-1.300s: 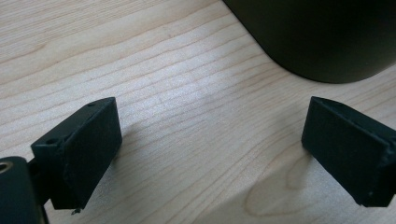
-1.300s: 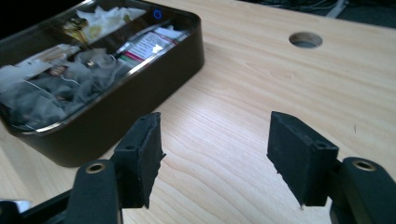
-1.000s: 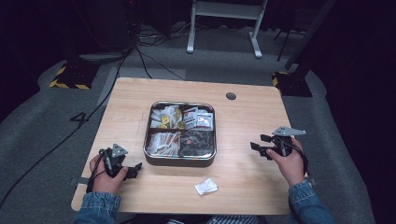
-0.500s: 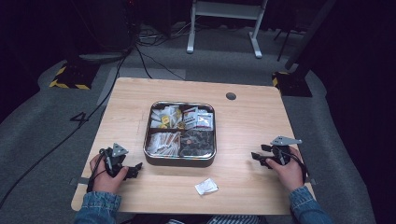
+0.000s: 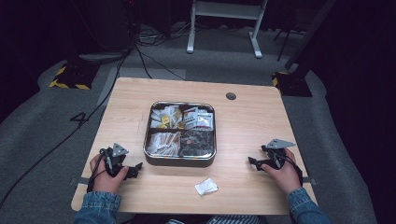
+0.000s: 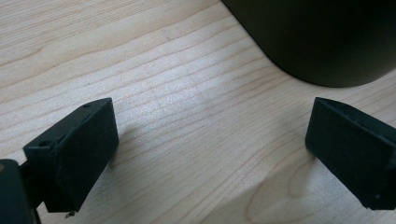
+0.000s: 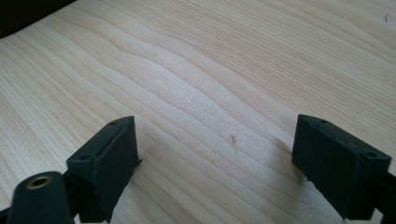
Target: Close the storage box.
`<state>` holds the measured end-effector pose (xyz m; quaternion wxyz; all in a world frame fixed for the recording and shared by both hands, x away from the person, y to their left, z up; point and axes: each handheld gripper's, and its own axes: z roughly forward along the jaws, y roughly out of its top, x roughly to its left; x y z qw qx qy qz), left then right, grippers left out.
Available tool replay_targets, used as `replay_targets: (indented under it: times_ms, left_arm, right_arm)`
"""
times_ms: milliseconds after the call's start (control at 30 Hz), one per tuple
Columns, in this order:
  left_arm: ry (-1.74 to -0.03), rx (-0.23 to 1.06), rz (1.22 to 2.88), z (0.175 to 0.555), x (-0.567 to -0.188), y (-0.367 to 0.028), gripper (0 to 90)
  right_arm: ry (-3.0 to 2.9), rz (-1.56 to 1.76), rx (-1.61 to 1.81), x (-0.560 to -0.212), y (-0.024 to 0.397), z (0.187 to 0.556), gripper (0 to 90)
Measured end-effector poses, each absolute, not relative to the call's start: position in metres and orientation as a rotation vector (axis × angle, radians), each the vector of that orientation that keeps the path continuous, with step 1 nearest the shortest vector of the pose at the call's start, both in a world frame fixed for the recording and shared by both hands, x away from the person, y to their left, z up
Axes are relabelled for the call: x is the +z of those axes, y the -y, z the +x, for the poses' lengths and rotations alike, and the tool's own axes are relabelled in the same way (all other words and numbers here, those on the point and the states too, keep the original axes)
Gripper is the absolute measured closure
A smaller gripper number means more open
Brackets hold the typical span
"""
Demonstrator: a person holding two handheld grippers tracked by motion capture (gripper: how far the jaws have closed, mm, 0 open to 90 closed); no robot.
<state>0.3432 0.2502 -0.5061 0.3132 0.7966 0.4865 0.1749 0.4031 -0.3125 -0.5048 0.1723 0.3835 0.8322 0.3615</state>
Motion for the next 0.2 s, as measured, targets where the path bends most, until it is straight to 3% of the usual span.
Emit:
replay_targets:
  times_ms: [200]
  left_arm:
    - [-1.29,0.463,2.1,0.3433,-0.5061,-0.2495,2.6]
  right_arm:
    - [-2.361,1.089,1.027,-0.505,0.3124,0.4037,13.6]
